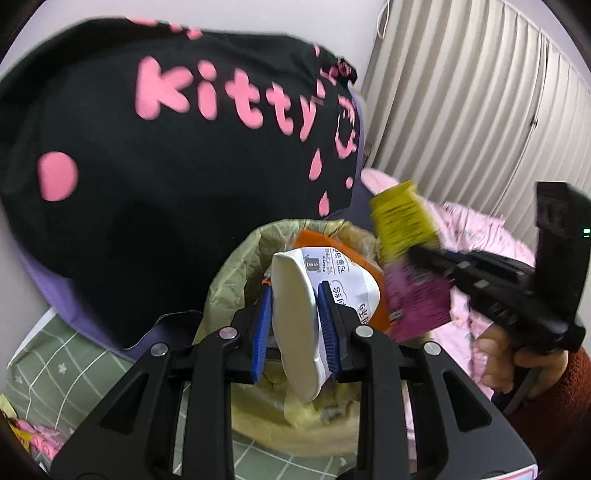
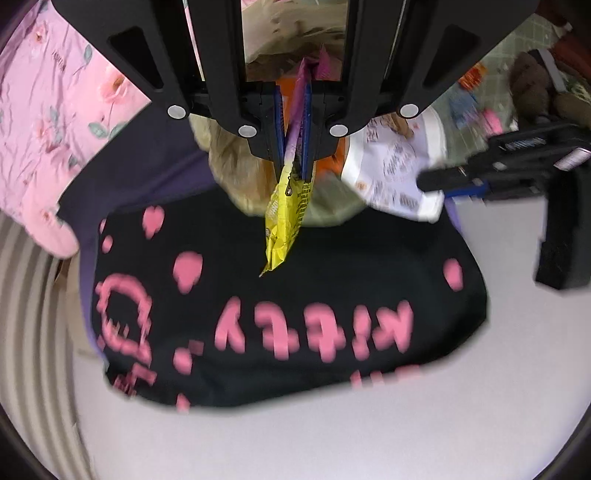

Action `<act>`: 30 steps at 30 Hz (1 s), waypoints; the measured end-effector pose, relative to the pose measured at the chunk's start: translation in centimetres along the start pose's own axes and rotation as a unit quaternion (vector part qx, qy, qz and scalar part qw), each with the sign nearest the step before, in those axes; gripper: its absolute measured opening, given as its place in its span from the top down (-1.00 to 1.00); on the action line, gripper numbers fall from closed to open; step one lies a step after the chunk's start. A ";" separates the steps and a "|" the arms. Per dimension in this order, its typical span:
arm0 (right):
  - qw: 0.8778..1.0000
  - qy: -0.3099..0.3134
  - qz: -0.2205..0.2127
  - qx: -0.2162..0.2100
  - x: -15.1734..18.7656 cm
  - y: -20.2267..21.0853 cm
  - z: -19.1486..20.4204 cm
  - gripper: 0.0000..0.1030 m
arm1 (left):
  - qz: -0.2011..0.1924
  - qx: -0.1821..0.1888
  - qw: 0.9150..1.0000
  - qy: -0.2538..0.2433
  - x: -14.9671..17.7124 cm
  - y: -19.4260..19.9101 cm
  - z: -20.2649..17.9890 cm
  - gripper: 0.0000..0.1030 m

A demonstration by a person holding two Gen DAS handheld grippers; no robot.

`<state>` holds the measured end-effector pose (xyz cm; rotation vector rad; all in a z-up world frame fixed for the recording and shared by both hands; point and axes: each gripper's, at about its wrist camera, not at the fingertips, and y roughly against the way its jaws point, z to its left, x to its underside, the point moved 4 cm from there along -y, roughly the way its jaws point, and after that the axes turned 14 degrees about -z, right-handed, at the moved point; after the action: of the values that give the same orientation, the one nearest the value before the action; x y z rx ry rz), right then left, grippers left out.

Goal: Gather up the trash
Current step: 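Carry both items over the bin and open both grippers to drop them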

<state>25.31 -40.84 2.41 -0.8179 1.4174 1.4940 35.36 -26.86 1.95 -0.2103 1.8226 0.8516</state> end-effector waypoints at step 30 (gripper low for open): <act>0.993 0.047 0.103 -0.023 4.9 -3.8 -1.3 0.75 | 0.044 -0.026 0.999 -0.005 2.5 -3.8 0.0 0.52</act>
<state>26.74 -41.51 -3.72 -0.7991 1.5811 1.6673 36.30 -29.06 -1.94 -0.1586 1.8118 0.9615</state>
